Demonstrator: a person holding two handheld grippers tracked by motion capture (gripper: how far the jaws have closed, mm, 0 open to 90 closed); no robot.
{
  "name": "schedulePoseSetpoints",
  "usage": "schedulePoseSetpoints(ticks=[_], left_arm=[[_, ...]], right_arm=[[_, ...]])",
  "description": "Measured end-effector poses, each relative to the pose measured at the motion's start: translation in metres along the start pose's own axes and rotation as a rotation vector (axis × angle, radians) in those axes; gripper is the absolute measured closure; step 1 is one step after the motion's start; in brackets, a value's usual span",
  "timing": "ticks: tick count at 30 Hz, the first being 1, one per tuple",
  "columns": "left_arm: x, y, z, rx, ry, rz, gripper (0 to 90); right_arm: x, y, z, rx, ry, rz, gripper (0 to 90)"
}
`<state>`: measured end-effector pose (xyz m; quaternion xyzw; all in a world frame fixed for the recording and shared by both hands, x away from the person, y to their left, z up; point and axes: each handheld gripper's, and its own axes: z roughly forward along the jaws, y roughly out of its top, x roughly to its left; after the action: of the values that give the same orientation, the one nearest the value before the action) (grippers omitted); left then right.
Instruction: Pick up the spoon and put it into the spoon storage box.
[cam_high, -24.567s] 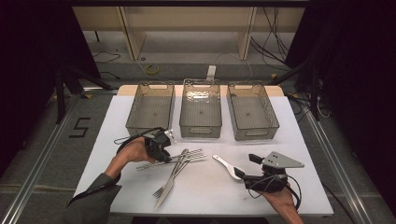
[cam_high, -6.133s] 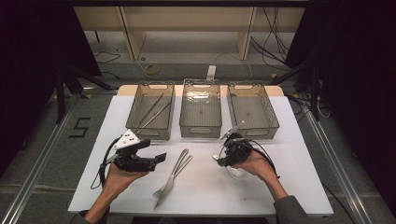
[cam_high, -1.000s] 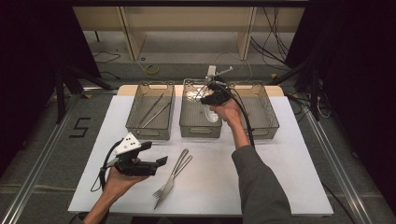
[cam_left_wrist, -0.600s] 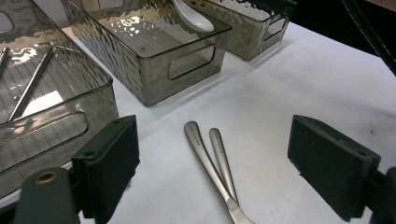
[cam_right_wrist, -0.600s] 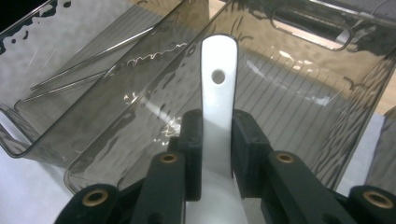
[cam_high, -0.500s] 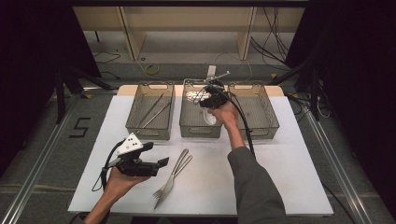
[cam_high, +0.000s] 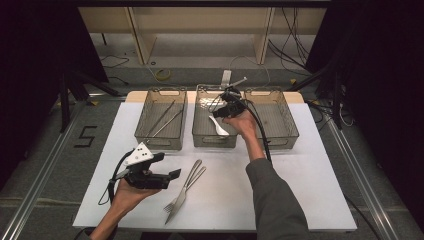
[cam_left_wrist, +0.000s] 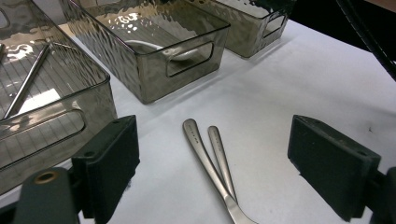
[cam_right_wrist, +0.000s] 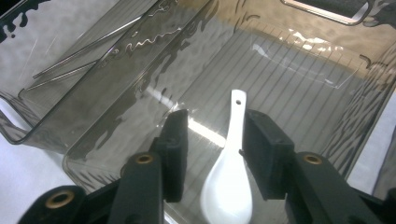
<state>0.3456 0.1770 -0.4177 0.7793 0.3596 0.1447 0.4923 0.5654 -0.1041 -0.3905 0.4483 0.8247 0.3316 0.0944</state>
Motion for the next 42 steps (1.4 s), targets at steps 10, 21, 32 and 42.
schedulePoseSetpoints(ticks=[10, 21, 32, 42], left_arm=[[0.001, -0.001, 0.001, 0.017, 0.002, -0.008, 15.7], [0.002, -0.001, 0.006, 0.068, -0.017, -0.036, 15.7], [0.002, -0.002, 0.011, 0.115, -0.024, -0.059, 15.7], [0.001, -0.003, 0.017, 0.17, -0.031, -0.063, 16.0]], right_arm=[[-0.001, -0.001, -0.019, -0.04, 0.023, -0.02, 49.4], [0.007, -0.032, -0.048, -0.103, 0.075, -0.089, 39.0], [0.019, -0.08, -0.078, -0.163, 0.107, -0.149, 36.5], [0.019, -0.12, -0.094, -0.2, 0.118, -0.156, 34.5]])
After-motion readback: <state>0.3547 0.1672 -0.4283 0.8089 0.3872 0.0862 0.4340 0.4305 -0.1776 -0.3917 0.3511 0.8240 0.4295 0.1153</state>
